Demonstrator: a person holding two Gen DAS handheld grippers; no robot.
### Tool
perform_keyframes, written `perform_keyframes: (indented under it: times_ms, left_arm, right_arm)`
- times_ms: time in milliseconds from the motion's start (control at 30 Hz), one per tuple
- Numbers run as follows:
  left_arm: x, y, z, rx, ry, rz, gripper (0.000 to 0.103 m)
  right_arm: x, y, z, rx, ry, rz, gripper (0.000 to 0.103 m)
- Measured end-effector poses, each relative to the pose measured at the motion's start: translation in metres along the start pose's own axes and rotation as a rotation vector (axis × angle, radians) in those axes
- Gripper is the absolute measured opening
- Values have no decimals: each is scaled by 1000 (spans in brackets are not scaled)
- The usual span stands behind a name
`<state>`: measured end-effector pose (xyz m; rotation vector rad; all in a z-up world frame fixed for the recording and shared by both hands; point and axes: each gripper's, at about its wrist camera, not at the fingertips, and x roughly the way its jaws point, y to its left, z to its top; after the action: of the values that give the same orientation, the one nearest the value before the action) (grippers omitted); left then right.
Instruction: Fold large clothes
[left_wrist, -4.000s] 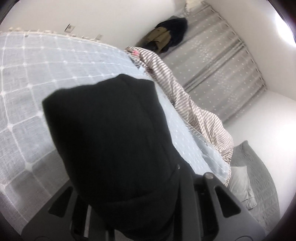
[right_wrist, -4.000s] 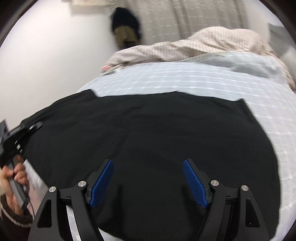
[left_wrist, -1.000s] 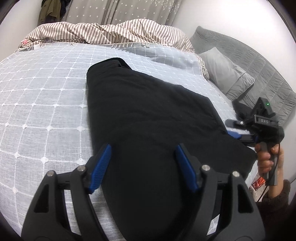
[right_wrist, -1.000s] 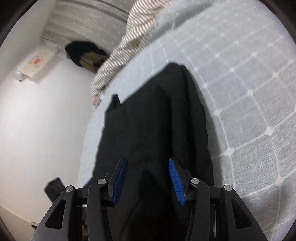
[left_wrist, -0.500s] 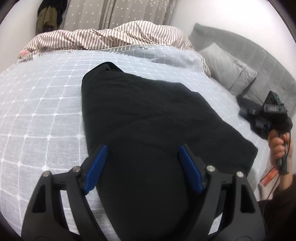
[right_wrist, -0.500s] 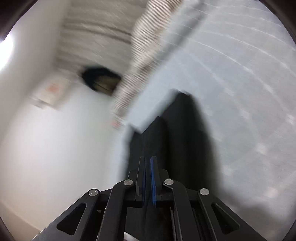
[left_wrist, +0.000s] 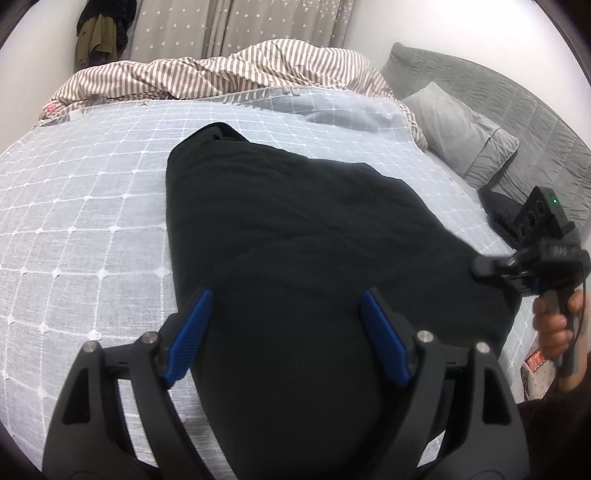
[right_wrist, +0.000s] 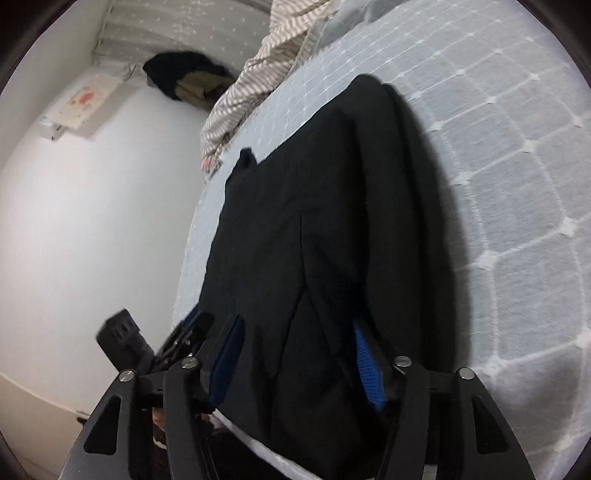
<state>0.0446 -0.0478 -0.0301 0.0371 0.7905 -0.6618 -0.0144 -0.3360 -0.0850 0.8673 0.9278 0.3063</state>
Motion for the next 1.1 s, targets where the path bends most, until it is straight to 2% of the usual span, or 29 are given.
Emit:
perform_keyframes:
  times_ms: [33, 100, 167, 267, 300, 367, 433, 467, 500, 567, 667, 733, 833, 1000, 1100]
  left_arm:
    - [0, 1, 2, -11, 1, 2, 83]
    - [-1, 4, 5, -41, 0, -5, 83]
    - [-4, 9, 7, -85, -13, -26, 83]
    - [-4, 17, 10, -140, -13, -55, 88]
    - [-3, 18, 10, -144, -5, -59, 88]
    - [6, 20, 9, -144, 36, -61, 88]
    - [14, 21, 8, -146, 79, -63, 88]
    - [17, 22, 7, -158, 98, -78, 88]
    - [19, 24, 7, -173, 111, -87, 89]
    - [22, 31, 7, -230, 137, -110, 90]
    - [23, 41, 8, -292, 156, -133, 94]
    - [25, 49, 7, -321, 165, -124, 100]
    - [36, 59, 5, -360, 208, -161, 102]
    - [65, 79, -5, -506, 299, -320, 102]
    - [82, 87, -11, -570, 346, -420, 103]
  right_arm:
    - [3, 9, 0, -42, -20, -31, 28]
    - [-6, 26, -1, -82, -93, -47, 23]
    - [-35, 53, -6, -142, -210, -40, 22]
    - [-63, 69, -23, -196, -286, -74, 22]
    - [-66, 65, -31, -198, -285, -111, 22]
    - [-57, 44, -37, -146, -222, -211, 23]
    - [-25, 16, -39, -90, -87, -360, 31]
    - [-11, 8, -41, -94, -44, -400, 37]
    - [-8, 6, -42, -91, -40, -412, 39]
    - [-14, 11, -42, -89, -72, -376, 45]
    - [-38, 12, -38, -76, -141, -304, 61]
    - [-53, 5, -33, -30, -207, -251, 79]
    - [-54, -13, -28, 49, -228, -152, 82]
    - [-27, -52, -10, 174, -126, -93, 82]
    - [-6, -73, -1, 270, -75, -1, 82]
